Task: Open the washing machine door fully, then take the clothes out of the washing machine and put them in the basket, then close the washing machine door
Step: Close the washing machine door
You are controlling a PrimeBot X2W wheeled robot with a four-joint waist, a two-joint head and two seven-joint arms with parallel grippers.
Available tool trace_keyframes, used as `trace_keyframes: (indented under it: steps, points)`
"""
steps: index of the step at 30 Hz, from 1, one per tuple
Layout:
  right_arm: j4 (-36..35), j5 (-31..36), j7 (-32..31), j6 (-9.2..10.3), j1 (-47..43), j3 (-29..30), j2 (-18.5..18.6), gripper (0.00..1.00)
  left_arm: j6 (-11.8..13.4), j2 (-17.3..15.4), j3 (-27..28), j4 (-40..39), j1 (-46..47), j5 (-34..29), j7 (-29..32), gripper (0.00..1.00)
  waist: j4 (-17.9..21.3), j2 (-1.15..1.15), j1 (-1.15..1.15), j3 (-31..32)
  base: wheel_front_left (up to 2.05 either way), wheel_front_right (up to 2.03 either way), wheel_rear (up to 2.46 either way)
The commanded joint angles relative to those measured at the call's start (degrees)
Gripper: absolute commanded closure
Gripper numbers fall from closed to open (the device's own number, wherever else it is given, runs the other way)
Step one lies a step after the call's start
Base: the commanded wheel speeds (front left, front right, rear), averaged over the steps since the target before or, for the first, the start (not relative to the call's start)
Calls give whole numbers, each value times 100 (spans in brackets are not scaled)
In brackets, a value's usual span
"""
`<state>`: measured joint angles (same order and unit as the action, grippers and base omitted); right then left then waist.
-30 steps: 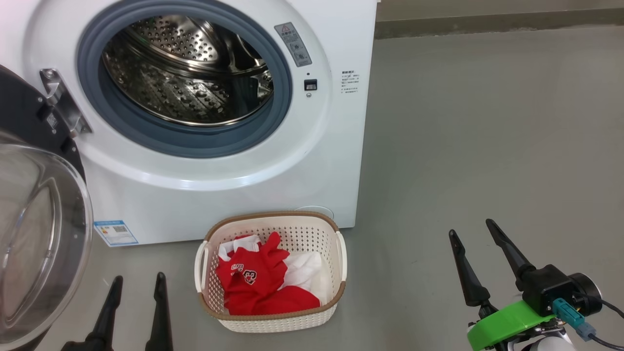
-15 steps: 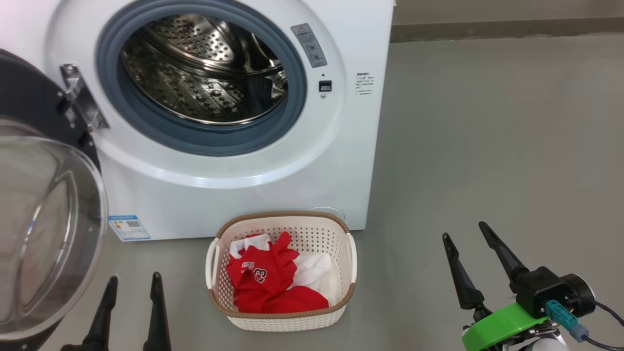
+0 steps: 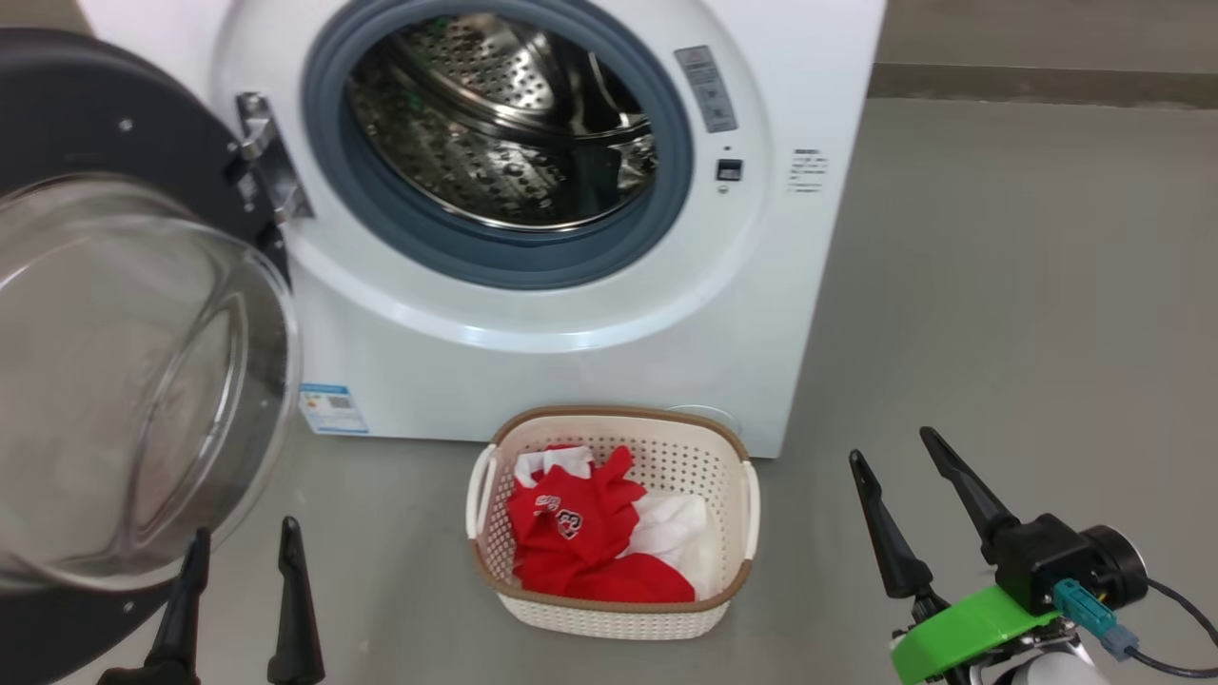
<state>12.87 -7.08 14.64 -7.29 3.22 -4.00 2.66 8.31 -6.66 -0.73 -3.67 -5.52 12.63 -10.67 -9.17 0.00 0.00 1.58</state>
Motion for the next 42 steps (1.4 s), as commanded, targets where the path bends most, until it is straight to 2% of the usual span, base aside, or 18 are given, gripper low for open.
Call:
trace_keyframes:
  steps: [1,14,23,28,40,41,42]
  points:
    - [-161,-34,36,-20,297,-154,21,0,44,-100,214,-197,97,-35,-3,0,-235,0,0,-33,0,0,0]
    - [-121,-69,36,-20,451,-347,21,0,196,-166,249,-494,77,-92,36,0,-1162,0,0,-4,0,0,0]
    - [-142,-136,36,-20,444,-504,21,0,319,-235,299,-628,-13,-149,123,0,-1630,0,0,139,0,0,0]
    - [-145,-193,36,-20,458,-597,21,0,372,-258,314,-693,-79,-163,172,0,-1800,0,0,224,0,0,0]
    - [-82,-227,36,-20,536,-805,21,0,469,-302,406,-838,-212,-133,125,0,-1828,0,0,191,0,0,0]
    - [-81,-230,36,-20,530,-810,21,0,464,-313,392,-844,-210,-145,123,56,-1824,0,0,195,0,0,0]
    - [-79,-238,36,-20,525,-809,21,0,453,-322,377,-847,-210,-148,123,100,-1820,0,0,200,0,0,0]
